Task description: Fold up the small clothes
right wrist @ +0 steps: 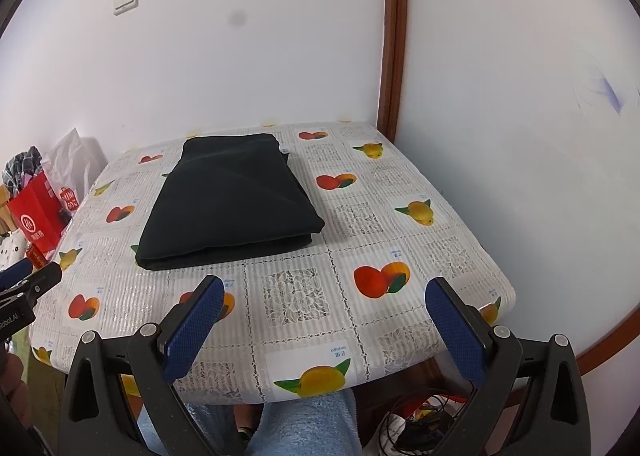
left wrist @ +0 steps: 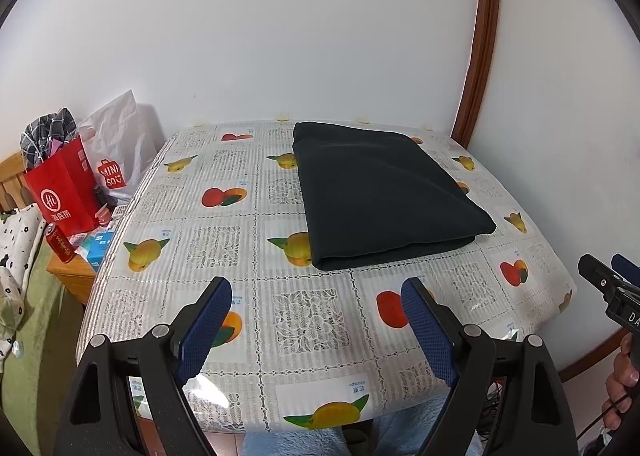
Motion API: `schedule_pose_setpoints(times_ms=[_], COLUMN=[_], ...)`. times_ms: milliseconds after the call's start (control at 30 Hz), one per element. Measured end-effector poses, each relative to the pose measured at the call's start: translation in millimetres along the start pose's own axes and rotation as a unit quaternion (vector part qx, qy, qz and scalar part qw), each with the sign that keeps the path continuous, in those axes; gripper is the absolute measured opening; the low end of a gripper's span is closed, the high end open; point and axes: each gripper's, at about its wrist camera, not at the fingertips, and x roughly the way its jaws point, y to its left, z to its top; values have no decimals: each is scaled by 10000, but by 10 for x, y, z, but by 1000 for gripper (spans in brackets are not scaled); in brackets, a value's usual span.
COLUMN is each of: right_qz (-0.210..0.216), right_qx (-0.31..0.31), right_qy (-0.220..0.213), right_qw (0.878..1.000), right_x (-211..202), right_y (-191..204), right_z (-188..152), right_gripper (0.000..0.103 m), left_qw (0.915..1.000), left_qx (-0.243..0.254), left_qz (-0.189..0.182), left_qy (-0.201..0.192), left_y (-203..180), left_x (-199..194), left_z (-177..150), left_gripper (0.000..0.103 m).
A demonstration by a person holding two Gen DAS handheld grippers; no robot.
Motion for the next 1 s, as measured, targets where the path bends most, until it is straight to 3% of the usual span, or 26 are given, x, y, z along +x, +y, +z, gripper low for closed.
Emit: schedule_pose_setpoints(times_ms=[1000], right_qz=[-19], right_qx=[-101], right_qy=[-38], right_qw=[9999], right_x=[-42], right_y=[67], right_z=[-20], right_gripper=[99], left_qw=[9999], left_qx=[-93], left_qz=[34], left_qy=[-53], left_y=[95], left_x=[-28], left_z=[34], left_gripper=[86])
